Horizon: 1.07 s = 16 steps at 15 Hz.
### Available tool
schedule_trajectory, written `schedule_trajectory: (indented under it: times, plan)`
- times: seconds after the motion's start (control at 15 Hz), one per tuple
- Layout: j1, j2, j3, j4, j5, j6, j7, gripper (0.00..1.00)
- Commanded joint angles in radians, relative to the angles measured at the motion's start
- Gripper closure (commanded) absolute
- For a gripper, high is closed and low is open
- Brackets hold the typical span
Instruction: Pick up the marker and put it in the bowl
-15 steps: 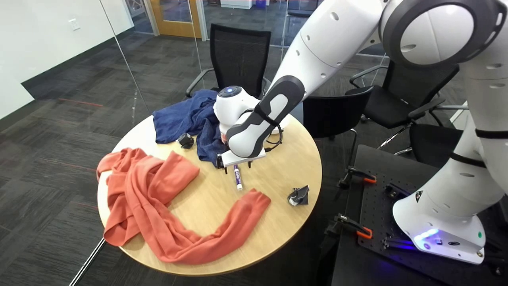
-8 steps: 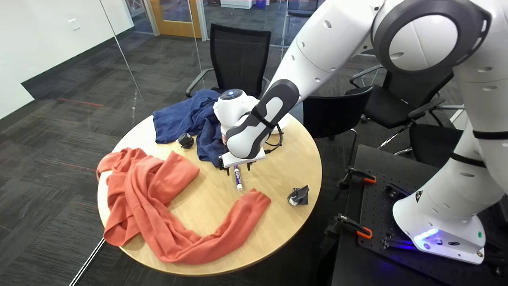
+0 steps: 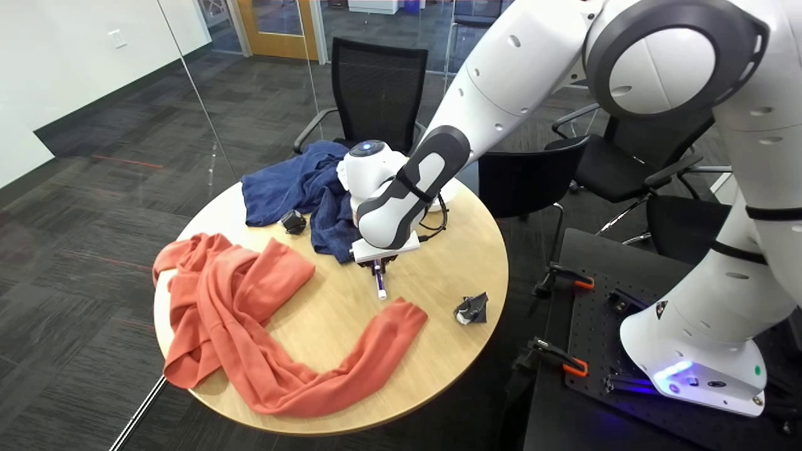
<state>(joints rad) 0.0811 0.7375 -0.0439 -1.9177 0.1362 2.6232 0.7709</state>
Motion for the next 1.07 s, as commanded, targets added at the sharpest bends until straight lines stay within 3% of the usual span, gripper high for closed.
schedule_trajectory:
  times: [0.0, 0.07, 0.47, 1.0]
  plan:
    - [0.003, 0.009, -0.007, 0.015, 0.030, 0.006, -0.031, 1.00]
    - [0.005, 0.010, -0.009, 0.017, 0.028, 0.003, -0.029, 0.95]
    - [0.054, -0.104, -0.055, -0.078, 0.012, 0.040, 0.024, 0.95]
    - [0.158, -0.315, -0.257, -0.227, -0.127, 0.060, 0.222, 0.95]
